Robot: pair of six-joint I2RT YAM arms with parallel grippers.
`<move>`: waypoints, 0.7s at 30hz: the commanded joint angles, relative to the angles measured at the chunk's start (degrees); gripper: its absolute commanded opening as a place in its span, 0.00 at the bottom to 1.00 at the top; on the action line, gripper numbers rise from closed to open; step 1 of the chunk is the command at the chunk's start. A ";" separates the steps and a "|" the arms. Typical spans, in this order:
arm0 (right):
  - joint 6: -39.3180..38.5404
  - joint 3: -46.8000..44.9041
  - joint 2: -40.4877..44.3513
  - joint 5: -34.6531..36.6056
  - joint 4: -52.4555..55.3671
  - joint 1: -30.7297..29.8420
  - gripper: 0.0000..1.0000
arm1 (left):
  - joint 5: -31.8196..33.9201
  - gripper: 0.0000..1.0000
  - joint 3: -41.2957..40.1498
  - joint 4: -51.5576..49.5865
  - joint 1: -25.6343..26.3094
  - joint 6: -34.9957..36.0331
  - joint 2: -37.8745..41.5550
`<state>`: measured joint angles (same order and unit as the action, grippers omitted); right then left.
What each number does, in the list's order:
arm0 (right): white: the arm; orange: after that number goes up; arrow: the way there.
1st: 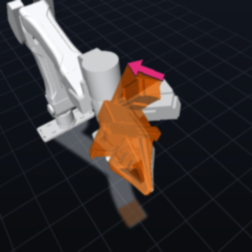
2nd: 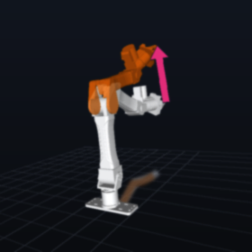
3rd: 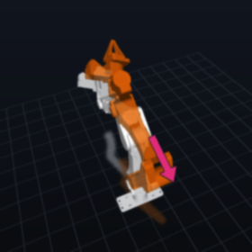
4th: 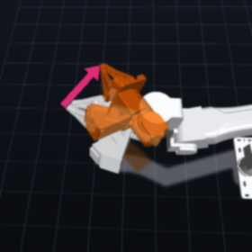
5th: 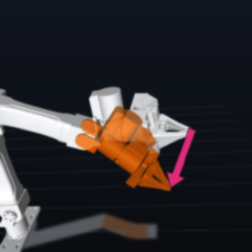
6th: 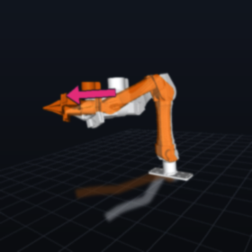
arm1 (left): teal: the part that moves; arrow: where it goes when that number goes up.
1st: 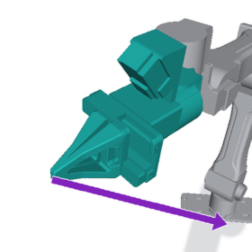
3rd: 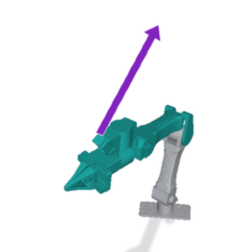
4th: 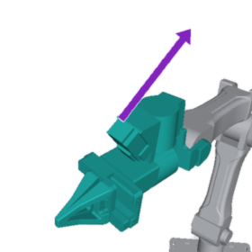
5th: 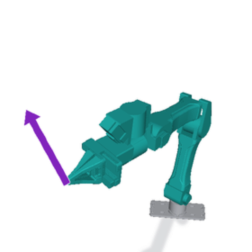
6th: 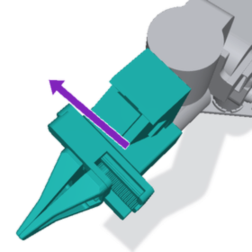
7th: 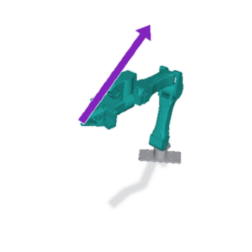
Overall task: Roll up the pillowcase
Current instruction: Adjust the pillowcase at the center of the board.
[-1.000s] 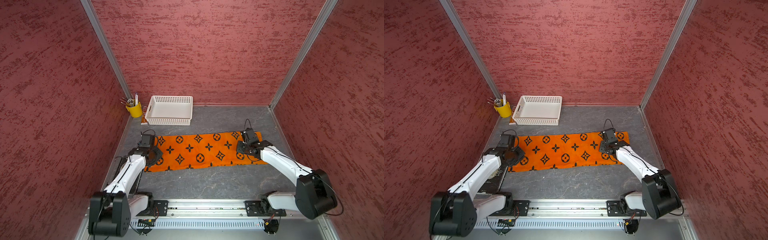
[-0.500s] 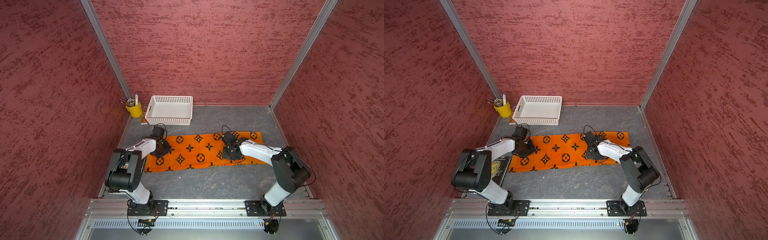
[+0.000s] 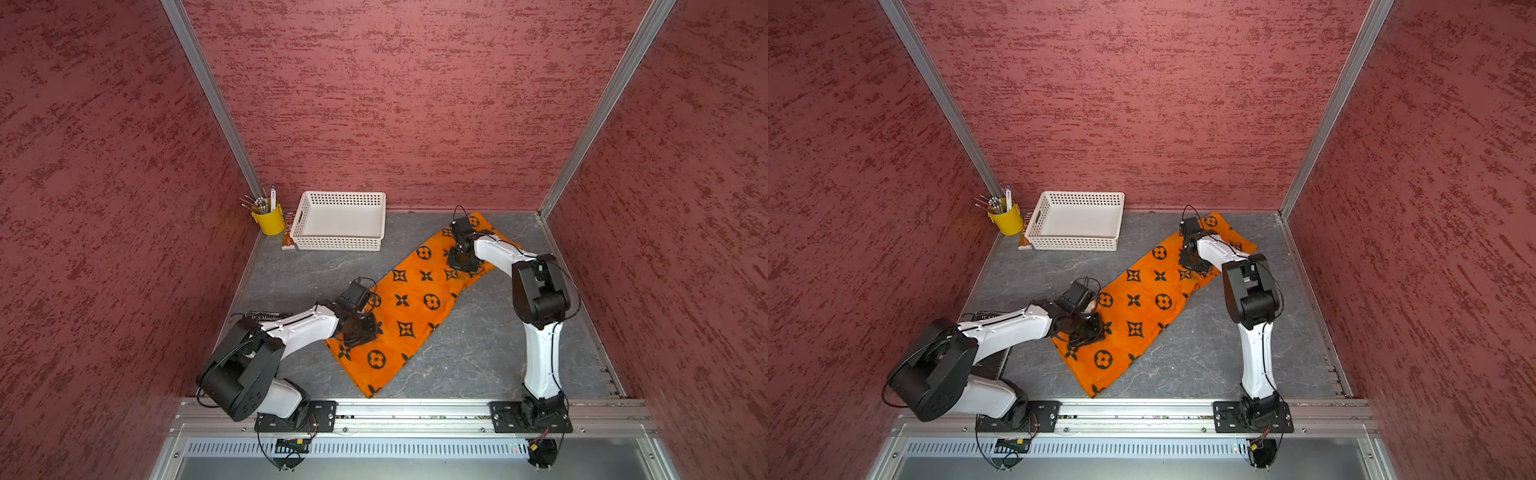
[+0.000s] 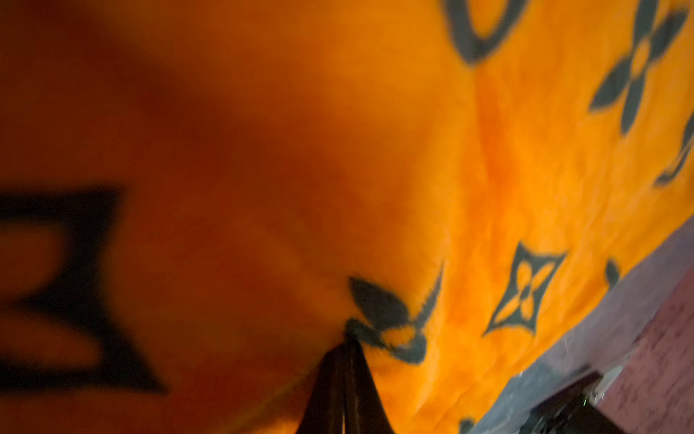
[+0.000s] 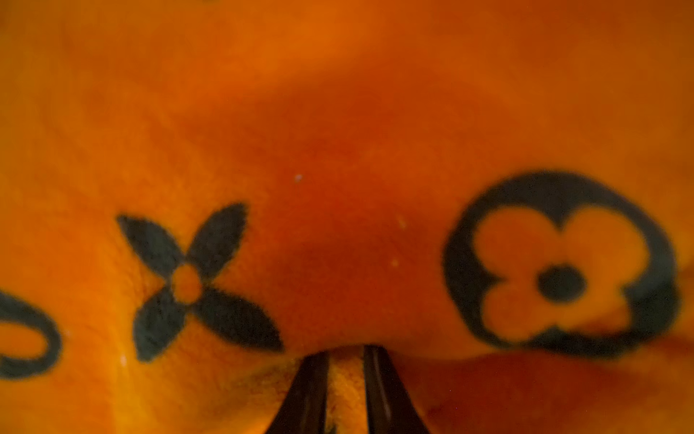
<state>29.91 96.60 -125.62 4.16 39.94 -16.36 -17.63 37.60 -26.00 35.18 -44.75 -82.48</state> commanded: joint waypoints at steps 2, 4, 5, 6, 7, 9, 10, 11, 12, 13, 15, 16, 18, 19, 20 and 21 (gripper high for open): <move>-4.07 7.10 -1.13 -3.42 -0.02 -1.94 0.28 | -1.33 0.11 4.29 -5.88 0.38 3.03 2.64; -3.63 5.49 1.71 -2.59 -0.49 -2.86 0.29 | -1.84 0.13 7.22 -8.31 -2.16 5.39 4.23; -3.52 3.56 3.86 -2.60 -1.07 -3.40 0.31 | -2.35 0.15 8.76 -9.47 -3.98 7.07 4.55; -3.65 1.20 6.20 -2.26 -1.60 -4.17 0.32 | -2.71 0.16 10.07 -10.53 -5.99 8.81 4.70; -3.57 -1.02 8.32 -1.60 -1.88 -4.96 0.32 | -3.13 0.17 10.82 -11.24 -7.81 10.56 4.54; -2.91 -7.08 13.03 -1.15 -2.86 -7.06 0.34 | -3.14 0.21 11.83 -13.05 -11.97 14.85 3.38; -2.24 -9.84 14.79 -1.25 -3.34 -7.97 0.35 | -3.03 0.25 12.03 -13.65 -13.46 16.62 2.48; -1.27 -12.96 16.39 -1.59 -3.91 -8.94 0.35 | -2.91 0.28 12.05 -13.89 -14.73 18.58 1.35; -0.14 -15.95 17.70 -2.00 -4.60 -9.85 0.35 | -2.84 0.29 12.14 -13.90 -15.58 20.02 -0.02; 1.01 -18.32 18.37 -2.41 -5.29 -10.39 0.35 | -3.12 0.29 12.30 -13.71 -15.75 21.02 -1.40; 3.09 -22.49 18.68 -2.83 -6.67 -11.13 0.35 | -4.32 0.27 12.34 -12.47 -15.13 22.16 -4.01; 4.00 -23.90 18.43 -3.02 -7.27 -11.12 0.35 | -5.11 0.23 12.10 -11.48 -14.53 22.04 -5.19; 4.14 -24.63 17.24 -2.25 -7.68 -11.09 0.35 | -4.92 0.21 11.99 -10.42 -12.71 21.36 -6.95; 3.74 -24.26 16.32 -1.37 -7.69 -11.00 0.35 | -4.33 0.20 11.97 -10.07 -11.68 20.66 -7.62; 2.94 -23.29 15.17 -0.60 -7.60 -10.90 0.35 | -3.85 0.20 11.93 -9.67 -10.92 19.78 -8.38; 2.11 -22.19 14.02 -0.21 -7.51 -10.66 0.35 | -3.56 0.19 11.77 -9.29 -10.54 18.68 -9.12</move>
<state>31.97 72.60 -109.93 1.87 34.59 -27.57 -21.12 49.54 -36.40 23.16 -26.02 -90.56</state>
